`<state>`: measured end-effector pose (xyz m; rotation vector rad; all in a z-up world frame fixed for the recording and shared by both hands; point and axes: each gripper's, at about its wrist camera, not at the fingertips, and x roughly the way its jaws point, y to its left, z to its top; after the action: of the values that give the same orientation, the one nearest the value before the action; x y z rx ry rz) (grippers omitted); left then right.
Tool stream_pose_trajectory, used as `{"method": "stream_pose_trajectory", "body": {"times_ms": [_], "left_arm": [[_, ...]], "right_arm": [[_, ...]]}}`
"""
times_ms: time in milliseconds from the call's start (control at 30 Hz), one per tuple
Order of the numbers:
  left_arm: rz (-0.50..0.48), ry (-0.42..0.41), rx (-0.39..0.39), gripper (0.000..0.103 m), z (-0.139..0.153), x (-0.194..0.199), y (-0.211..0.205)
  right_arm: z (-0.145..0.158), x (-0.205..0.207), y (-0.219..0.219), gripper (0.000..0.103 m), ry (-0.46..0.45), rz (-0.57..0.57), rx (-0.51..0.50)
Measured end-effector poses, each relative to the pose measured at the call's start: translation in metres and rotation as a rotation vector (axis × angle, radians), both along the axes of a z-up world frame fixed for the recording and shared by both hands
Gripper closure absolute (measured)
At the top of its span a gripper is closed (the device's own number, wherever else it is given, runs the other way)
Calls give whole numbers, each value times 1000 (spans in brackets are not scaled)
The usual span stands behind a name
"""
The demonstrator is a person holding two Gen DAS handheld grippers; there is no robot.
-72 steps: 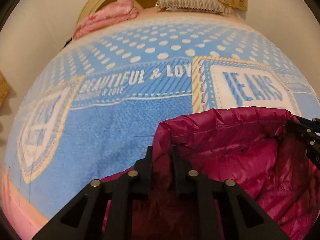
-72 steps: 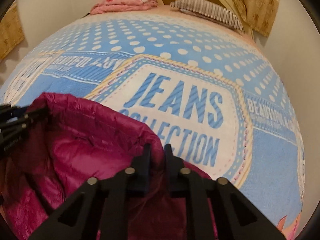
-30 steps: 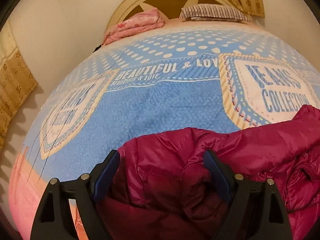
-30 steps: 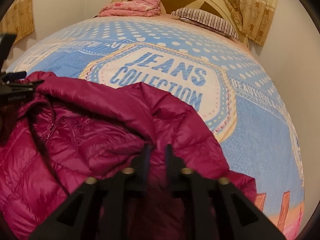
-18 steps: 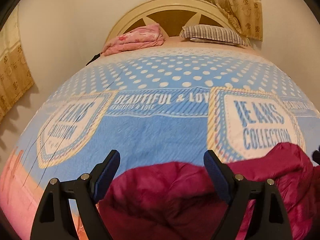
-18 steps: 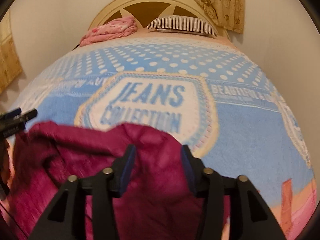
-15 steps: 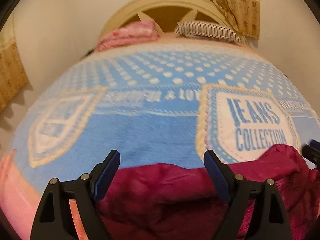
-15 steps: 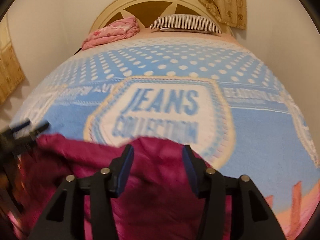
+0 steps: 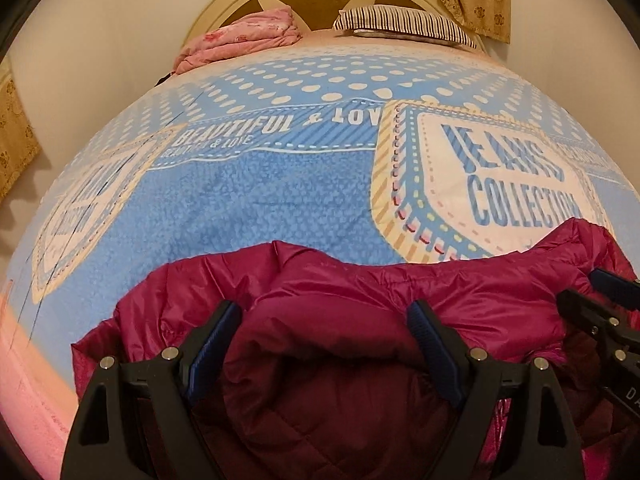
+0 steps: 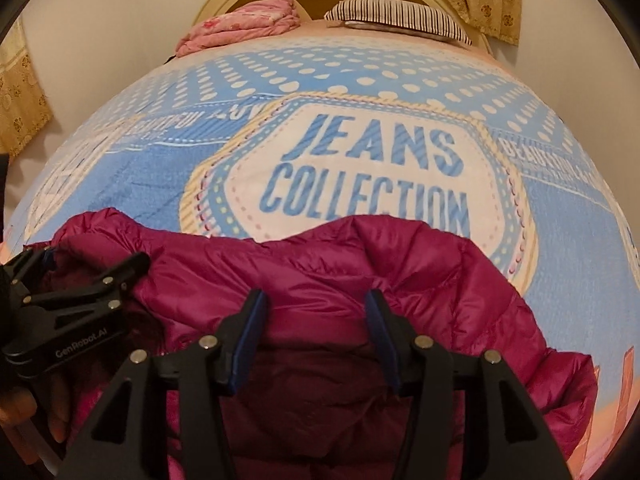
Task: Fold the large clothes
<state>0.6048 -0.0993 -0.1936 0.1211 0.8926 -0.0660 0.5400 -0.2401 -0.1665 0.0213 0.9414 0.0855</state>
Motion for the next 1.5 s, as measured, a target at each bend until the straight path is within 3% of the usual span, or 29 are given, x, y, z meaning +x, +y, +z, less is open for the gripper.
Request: {"method": "stream_pose_trajectory", "body": {"times_ms": [400, 867, 1133, 1500], "left_arm": [[9, -8, 13, 12, -12, 0, -2], [13, -13, 28, 11, -14, 0, -2], [20, -27, 81, 9, -15, -1, -9], [21, -27, 80, 9, -15, -1, -8]], "right_arm": [[-15, -5, 2, 48, -18, -6, -16], [-18, -5, 11, 47, -30, -16, -89], [-19, -5, 12, 47, -30, -17, -100], [-20, -5, 12, 47, -30, -18, -99]]}}
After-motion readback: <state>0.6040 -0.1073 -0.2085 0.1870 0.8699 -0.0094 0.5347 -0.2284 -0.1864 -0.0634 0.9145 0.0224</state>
